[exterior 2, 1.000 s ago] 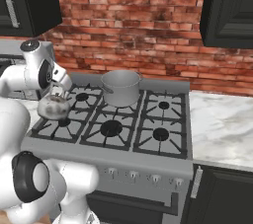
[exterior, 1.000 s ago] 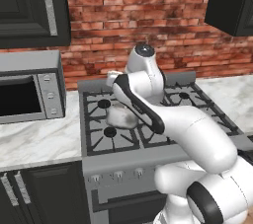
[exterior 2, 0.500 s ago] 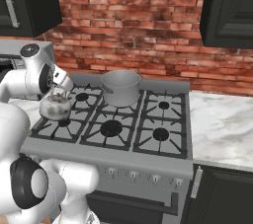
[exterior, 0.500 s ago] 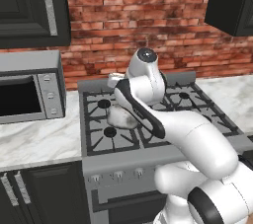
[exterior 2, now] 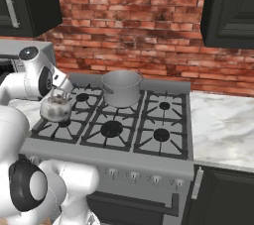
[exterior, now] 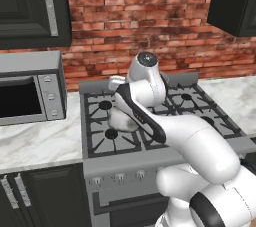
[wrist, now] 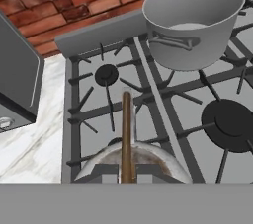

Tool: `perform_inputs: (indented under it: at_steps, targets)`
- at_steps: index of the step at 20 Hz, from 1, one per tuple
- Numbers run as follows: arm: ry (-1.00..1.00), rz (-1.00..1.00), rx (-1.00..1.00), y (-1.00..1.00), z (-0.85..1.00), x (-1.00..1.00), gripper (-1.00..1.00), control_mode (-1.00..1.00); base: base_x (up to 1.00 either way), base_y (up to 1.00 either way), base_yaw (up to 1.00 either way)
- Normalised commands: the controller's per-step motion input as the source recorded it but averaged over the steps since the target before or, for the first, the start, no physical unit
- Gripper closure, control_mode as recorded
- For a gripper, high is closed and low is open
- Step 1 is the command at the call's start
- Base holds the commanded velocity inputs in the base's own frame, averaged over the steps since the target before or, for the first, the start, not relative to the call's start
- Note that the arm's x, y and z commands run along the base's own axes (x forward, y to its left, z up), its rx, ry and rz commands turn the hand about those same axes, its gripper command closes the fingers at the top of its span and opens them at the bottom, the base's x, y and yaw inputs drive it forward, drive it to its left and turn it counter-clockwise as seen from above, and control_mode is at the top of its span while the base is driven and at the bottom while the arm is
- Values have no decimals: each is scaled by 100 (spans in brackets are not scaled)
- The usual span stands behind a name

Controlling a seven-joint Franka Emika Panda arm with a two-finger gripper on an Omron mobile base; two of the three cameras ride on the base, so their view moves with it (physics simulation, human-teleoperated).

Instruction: Pick the kettle from the counter and place it on a stove burner. Then turn the burner on.

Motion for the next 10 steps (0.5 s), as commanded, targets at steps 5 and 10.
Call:
perform_inputs:
  at_steps: [5,10]
  targets:
    - [0,-2,0,21,-11,0,100,-100,0,0,0]
    - [0,0,0,9,-28,0,100,-100,0,0,0]
